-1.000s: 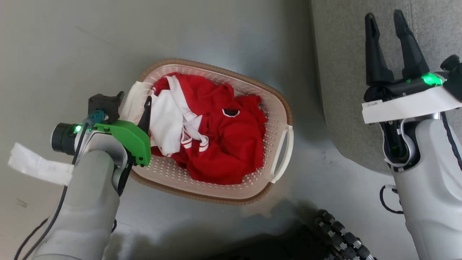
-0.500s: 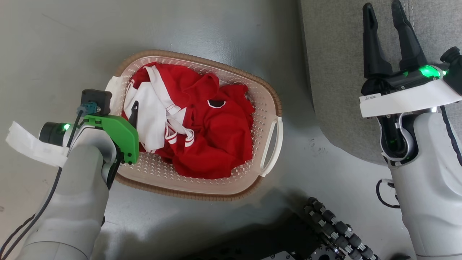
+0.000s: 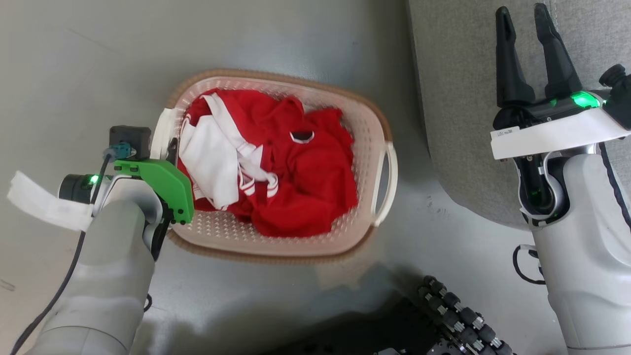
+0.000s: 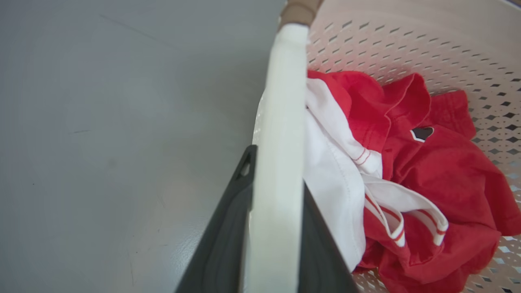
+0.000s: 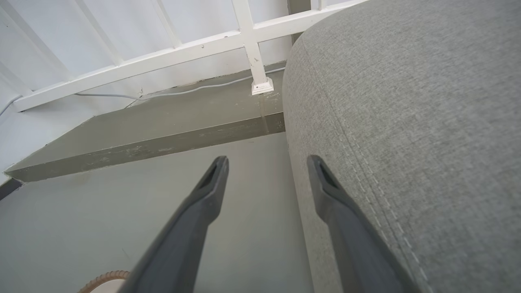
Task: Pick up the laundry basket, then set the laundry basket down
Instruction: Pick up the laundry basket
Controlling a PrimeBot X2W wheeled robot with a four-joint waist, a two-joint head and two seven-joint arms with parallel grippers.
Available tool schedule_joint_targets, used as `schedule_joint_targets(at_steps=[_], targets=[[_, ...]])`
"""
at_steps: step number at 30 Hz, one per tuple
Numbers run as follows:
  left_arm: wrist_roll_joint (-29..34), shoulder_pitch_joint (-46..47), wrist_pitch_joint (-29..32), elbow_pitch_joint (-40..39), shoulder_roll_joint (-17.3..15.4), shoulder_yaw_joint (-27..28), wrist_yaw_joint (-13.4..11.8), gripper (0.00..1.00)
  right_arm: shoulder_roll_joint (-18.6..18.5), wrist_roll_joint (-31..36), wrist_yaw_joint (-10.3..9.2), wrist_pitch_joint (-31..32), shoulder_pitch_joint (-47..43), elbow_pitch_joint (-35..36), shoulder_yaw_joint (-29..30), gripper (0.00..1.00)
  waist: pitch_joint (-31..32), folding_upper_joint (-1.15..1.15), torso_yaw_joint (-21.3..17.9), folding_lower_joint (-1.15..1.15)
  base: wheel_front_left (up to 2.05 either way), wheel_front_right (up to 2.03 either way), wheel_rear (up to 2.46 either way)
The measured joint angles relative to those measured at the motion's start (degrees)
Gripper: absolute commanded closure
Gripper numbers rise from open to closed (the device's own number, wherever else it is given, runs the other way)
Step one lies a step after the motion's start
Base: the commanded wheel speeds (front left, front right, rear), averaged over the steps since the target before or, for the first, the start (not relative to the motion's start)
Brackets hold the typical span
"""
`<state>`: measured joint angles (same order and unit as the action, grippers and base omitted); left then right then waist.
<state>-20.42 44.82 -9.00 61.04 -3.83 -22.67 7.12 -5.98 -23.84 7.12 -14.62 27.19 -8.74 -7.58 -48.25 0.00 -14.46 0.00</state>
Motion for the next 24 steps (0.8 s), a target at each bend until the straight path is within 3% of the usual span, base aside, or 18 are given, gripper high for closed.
schedule_joint_targets(at_steps=[24], targets=[[-13.36, -0.26, -3.75, 1.96, 1.33, 6.09, -0.08, 1.0, -0.74, 0.01, 0.0, 0.0, -0.03, -0.21, -0.1, 0.0, 3.38, 0.0, 2.35, 0.0, 0.0, 0.0, 0.0]])
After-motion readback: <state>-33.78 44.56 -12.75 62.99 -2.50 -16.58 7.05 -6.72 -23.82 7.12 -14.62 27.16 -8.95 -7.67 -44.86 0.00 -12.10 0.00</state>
